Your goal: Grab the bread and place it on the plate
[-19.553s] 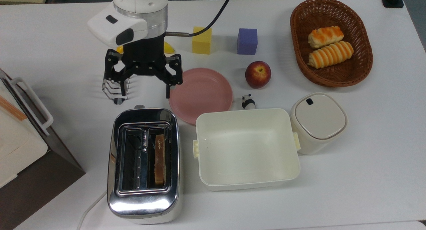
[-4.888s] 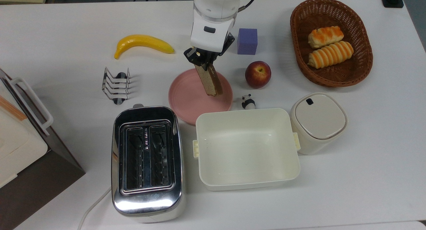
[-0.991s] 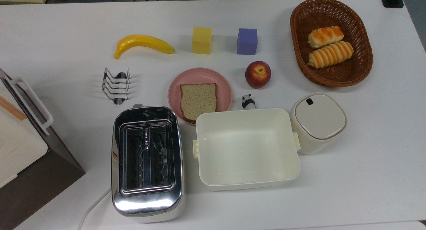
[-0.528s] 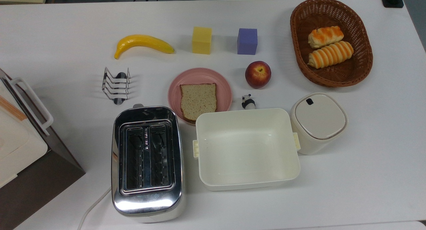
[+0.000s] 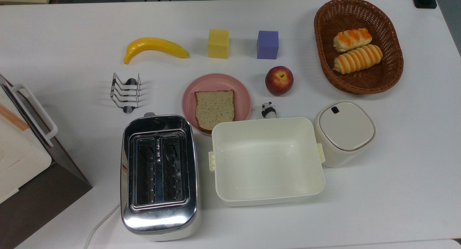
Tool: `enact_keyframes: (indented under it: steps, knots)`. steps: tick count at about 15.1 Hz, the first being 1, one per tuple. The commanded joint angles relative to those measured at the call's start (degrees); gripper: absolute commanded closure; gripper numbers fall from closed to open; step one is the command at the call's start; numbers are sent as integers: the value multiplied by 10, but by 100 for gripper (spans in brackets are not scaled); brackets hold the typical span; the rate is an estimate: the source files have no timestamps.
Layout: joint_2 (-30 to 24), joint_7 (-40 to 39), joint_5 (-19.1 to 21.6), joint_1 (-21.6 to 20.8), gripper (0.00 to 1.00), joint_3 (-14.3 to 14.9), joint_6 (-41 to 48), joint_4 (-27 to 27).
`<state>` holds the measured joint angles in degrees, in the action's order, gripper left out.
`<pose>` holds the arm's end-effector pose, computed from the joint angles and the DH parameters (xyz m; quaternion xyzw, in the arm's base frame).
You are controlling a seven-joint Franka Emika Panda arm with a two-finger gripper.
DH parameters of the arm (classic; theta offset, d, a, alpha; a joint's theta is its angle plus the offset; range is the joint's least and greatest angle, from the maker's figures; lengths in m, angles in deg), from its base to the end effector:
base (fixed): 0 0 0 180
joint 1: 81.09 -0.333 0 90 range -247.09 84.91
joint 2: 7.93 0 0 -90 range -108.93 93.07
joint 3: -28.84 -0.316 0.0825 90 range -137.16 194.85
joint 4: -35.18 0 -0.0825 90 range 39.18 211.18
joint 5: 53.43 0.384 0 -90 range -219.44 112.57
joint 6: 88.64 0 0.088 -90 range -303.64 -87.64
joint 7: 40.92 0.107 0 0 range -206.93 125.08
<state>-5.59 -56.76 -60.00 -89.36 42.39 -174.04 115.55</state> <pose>0.5549 -0.0610 0.6747 0.9941 0.0861 0.0123 0.0651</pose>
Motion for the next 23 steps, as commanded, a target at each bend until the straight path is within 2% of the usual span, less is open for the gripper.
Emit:
enact_keyframes:
  steps: [1, 12, 15, 19, 23]
  knots:
    - [-5, 11, -3, -6, 0, 0, 17, -4]
    - [-4, 15, 0, -9, 0, -6, 16, -4]
    - [-5, 46, 12, -10, 0, -9, 16, -4]
    - [-8, 89, 29, -9, 0, -38, 11, -3]
    - [-9, 93, 53, -4, 0, -39, 15, -3]
